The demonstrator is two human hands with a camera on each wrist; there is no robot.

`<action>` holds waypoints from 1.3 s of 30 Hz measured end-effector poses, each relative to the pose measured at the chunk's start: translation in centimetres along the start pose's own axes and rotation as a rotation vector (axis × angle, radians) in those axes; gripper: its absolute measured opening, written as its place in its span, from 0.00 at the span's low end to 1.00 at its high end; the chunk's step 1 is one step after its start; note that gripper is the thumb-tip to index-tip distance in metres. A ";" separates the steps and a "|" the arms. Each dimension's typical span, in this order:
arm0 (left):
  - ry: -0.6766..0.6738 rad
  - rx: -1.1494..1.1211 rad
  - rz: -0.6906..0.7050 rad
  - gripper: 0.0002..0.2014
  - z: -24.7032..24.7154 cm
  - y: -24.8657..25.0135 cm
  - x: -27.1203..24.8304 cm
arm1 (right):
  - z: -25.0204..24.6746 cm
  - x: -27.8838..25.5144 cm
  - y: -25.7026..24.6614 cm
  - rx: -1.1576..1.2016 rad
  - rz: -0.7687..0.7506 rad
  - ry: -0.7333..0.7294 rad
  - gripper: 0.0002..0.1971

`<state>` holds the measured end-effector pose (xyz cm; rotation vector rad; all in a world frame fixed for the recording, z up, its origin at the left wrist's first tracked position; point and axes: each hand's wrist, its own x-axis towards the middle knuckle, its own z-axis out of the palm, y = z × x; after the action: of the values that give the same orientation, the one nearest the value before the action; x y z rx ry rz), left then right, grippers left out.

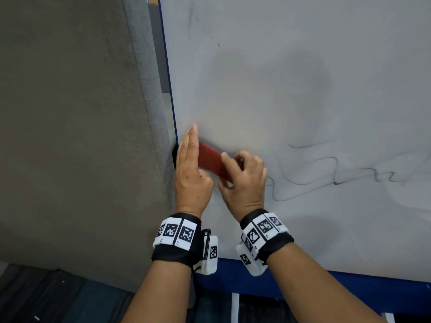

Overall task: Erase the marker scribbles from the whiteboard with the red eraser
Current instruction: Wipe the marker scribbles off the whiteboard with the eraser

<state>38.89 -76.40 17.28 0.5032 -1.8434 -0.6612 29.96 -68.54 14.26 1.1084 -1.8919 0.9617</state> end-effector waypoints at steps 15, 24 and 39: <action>0.006 0.336 0.044 0.46 2.3 -0.2 -0.8 | -2.4 0.5 3.4 -0.013 0.067 0.099 0.31; -0.004 0.355 -0.002 0.44 3.4 1.1 -0.8 | -3.0 0.5 4.0 0.028 0.093 0.112 0.31; 0.080 0.330 -0.066 0.44 5.9 3.6 -1.1 | -6.2 1.3 7.7 0.022 0.124 0.178 0.30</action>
<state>33.64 -71.83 17.17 0.7978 -1.8746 -0.3744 23.85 -61.01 16.38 0.8944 -1.8244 1.1148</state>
